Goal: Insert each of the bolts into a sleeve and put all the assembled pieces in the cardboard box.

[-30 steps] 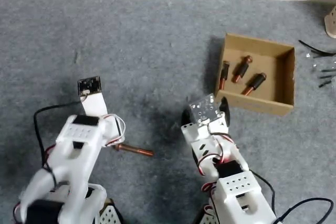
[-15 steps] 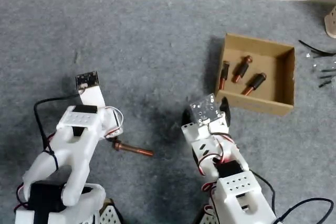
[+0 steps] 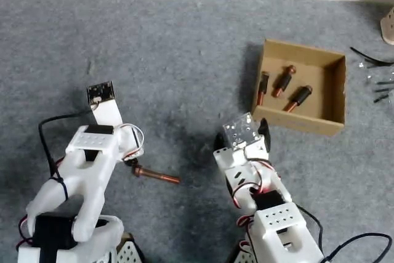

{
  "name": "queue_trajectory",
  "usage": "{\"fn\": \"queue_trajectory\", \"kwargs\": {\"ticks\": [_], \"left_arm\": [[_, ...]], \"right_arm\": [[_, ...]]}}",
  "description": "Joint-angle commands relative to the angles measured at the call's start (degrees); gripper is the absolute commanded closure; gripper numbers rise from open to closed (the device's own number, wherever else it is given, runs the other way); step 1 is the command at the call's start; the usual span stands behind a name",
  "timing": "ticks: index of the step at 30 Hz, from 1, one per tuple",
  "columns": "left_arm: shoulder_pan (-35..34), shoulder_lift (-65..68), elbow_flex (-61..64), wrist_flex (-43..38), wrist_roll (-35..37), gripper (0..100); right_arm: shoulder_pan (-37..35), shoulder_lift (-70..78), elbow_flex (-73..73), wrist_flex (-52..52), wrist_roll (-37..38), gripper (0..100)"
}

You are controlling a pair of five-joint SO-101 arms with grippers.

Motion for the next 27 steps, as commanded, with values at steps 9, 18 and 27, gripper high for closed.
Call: {"fn": "queue_trajectory", "kwargs": {"ticks": [9,18,27], "left_arm": [[-0.7,-0.3,-0.5,-1.2,-0.1,99],[-1.0,-0.9,-3.7,1.0,-0.1,100],[-0.7,-17.9,-3.0,14.6,-8.9,100]], "right_arm": [[0.7,-1.2,-0.3,0.0,0.5,61.6],[0.7,-1.2,-0.3,0.0,0.5,61.6],[1.8,-1.2,-0.1,0.0,0.5,61.6]]}}
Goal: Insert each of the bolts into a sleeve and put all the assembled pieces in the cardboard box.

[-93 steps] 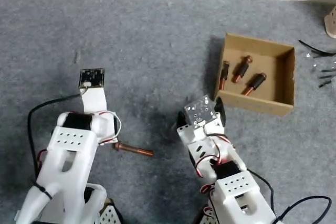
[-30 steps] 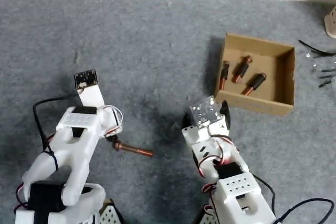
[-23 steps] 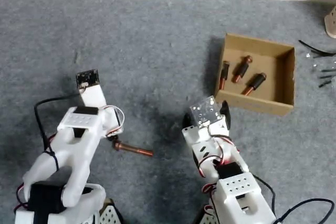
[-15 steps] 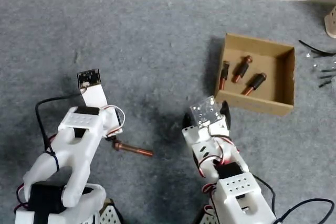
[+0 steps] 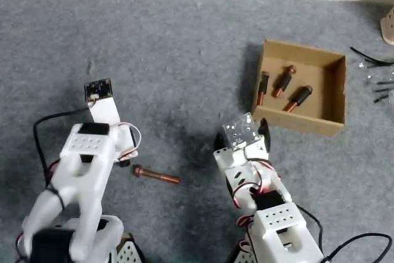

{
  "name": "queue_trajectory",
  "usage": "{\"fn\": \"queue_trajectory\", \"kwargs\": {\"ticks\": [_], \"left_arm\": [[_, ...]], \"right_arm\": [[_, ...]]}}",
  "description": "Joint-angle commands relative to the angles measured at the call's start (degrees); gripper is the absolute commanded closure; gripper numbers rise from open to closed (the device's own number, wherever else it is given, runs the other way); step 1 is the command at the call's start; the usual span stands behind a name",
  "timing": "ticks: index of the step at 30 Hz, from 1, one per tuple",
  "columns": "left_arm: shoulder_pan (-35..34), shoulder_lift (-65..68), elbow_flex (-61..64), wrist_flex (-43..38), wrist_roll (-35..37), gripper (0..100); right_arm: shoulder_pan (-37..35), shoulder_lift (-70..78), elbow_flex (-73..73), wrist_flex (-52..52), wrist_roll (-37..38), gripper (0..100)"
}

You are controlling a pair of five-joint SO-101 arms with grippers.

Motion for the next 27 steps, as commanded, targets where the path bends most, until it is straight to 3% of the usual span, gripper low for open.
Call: {"fn": "queue_trajectory", "kwargs": {"ticks": [1,5,9,13,17,23,27], "left_arm": [[-0.3,-12.0,-0.4,5.3,-7.1,100],[1.2,-22.3,4.9,5.2,-9.7,100],[8.7,-32.0,12.7,4.2,-14.5,100],[15.2,-41.0,21.8,-7.2,-23.2,100],[16.4,-47.5,25.8,-16.7,-28.0,100],[21.1,-47.9,20.7,-18.5,-27.9,100],[27.8,-39.1,16.4,-18.5,-27.8,100]], "right_arm": [[2.5,-1.4,-0.2,0.0,0.5,61.6],[3.6,-1.5,-0.2,0.0,0.5,61.6],[3.6,-1.3,-0.2,0.0,0.5,61.6],[5.6,-1.3,-0.2,0.0,0.5,61.6],[7.9,-1.3,-0.4,0.0,0.4,61.6],[7.9,-1.3,-0.5,-0.1,0.4,61.6],[7.9,-1.3,-0.5,-0.1,0.4,61.6]]}}
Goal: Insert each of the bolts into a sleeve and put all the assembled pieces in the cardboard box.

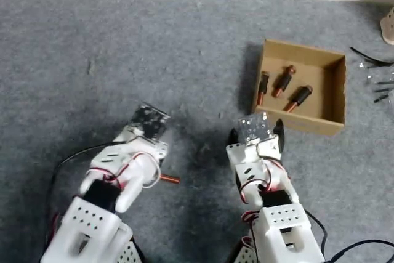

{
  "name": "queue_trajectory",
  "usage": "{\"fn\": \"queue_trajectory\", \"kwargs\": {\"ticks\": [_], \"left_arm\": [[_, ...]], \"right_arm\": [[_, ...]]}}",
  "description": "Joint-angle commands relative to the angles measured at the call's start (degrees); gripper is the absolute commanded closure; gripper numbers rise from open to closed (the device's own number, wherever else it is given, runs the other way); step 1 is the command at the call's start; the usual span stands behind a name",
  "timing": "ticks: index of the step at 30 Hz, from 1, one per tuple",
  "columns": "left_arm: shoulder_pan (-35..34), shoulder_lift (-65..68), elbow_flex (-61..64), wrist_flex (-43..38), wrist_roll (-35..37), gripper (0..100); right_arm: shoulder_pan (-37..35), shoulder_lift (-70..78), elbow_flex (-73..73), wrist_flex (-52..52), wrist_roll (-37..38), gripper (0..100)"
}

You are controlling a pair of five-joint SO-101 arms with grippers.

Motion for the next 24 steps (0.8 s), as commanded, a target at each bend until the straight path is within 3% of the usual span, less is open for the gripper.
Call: {"fn": "queue_trajectory", "kwargs": {"ticks": [1,7,11,15,19,24], "left_arm": [[7.5,10.4,-8.0,-1.8,0.5,100],[10.2,36.4,-21.1,-2.0,7.6,100],[13.7,53.0,-27.5,-1.8,8.0,99],[15.3,65.3,-31.4,-1.7,8.0,85],[14.3,67.8,-33.9,2.0,8.2,68],[10.9,61.3,-34.0,4.4,8.3,72]], "right_arm": [[0.7,-0.9,-0.5,-0.1,0.4,61.6],[0.7,-0.8,-0.5,-0.2,0.4,61.6],[0.9,-0.8,-0.5,-0.2,0.4,61.6],[0.9,-0.8,-0.5,-0.2,0.4,61.6],[0.9,-0.8,-0.5,-0.2,0.4,61.6],[0.9,-0.8,-0.5,-0.2,0.4,61.6]]}}
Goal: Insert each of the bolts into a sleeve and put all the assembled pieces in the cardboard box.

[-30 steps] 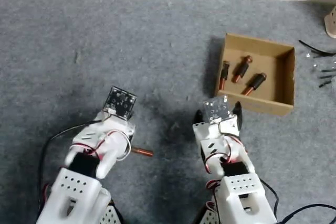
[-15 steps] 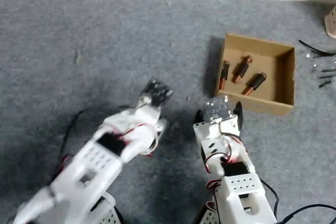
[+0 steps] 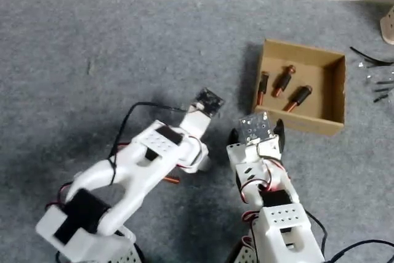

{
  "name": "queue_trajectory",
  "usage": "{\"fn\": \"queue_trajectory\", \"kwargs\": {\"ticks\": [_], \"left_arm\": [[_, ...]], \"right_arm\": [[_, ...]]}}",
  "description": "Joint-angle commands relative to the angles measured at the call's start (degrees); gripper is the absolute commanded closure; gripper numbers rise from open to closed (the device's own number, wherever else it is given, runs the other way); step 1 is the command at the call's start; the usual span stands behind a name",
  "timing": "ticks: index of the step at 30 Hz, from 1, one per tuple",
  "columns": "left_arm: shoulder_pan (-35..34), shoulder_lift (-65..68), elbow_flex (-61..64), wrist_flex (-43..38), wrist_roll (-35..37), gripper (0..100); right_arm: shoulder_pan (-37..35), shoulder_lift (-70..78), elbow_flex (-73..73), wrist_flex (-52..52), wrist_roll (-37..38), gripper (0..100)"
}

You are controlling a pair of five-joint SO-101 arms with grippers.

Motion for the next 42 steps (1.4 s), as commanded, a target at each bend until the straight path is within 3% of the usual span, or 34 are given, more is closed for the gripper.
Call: {"fn": "queue_trajectory", "kwargs": {"ticks": [1,9,22,24,29,33,42], "left_arm": [[-3.1,-7.5,-1.2,2.4,0.4,74],[-18.2,-27.9,-1.2,9.6,0.4,100],[-33.9,-42.9,12.5,9.4,0.4,100],[-38.8,-43.6,14.5,6.0,0.7,100],[-50.9,-43.7,22.3,-7.9,12.0,100],[-50.5,-43.8,25.9,-14.1,12.2,100],[-49.5,-43.8,26.0,-14.4,12.1,100]], "right_arm": [[0.7,-0.8,-0.5,-0.2,0.4,61.6],[0.7,-0.8,-0.5,-0.2,0.4,61.6],[0.4,-0.8,-0.4,0.0,0.5,61.6],[0.4,-0.8,-0.3,0.0,0.5,61.6],[0.4,-0.8,-0.4,0.5,0.5,61.6],[-2.7,-0.8,-2.7,10.4,0.6,61.6],[-22.7,13.8,-30.0,31.9,6.9,61.6]]}}
